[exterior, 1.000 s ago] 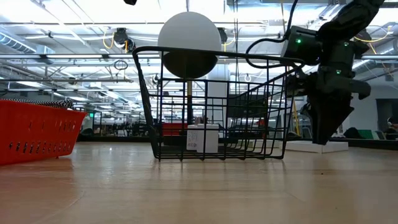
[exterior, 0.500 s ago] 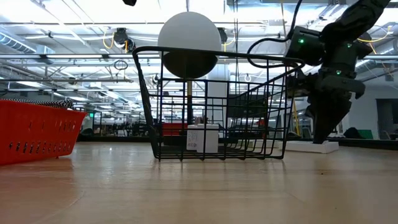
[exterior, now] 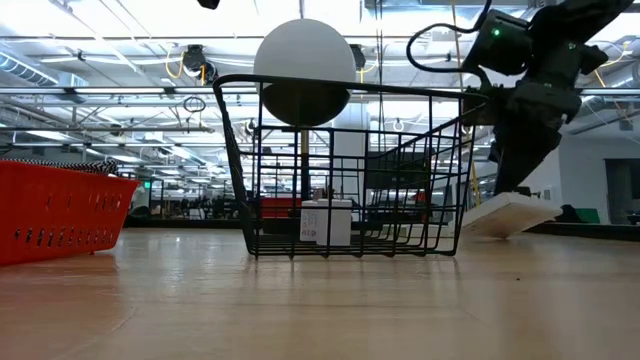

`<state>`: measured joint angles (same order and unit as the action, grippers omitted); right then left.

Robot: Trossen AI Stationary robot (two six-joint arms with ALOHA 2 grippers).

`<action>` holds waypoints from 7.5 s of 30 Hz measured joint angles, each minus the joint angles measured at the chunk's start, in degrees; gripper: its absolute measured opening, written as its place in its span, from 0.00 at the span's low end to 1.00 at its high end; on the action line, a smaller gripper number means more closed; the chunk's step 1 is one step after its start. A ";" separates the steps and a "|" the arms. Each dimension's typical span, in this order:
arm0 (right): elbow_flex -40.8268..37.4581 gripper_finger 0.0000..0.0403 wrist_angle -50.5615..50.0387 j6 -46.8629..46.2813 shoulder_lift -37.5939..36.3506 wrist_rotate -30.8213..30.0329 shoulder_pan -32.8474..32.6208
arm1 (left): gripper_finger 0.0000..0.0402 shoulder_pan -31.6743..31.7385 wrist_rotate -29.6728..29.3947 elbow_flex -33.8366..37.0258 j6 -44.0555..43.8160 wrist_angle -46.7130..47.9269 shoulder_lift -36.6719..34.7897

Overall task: Pick and place items into bin
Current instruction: Put the bottom card reader box into the orange bin, then put the card reader box into the orange bin

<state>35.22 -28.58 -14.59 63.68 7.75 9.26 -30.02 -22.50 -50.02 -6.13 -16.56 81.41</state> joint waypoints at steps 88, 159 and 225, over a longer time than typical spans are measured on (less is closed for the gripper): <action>11.13 0.00 -11.74 -34.27 -15.28 -21.21 -53.74 | 0.68 2.30 -0.09 0.02 -4.27 -0.03 0.00; 11.04 0.40 4.14 -48.62 7.85 -19.77 -71.58 | 0.68 7.39 -0.07 0.02 -12.20 -0.18 0.00; 11.02 0.00 16.43 -5.94 8.49 -4.34 23.65 | 0.03 10.19 4.49 0.02 -10.48 -7.61 0.04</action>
<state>46.24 -12.15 -20.54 72.17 3.41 32.91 -19.84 -18.01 -50.00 -16.62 -24.16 81.45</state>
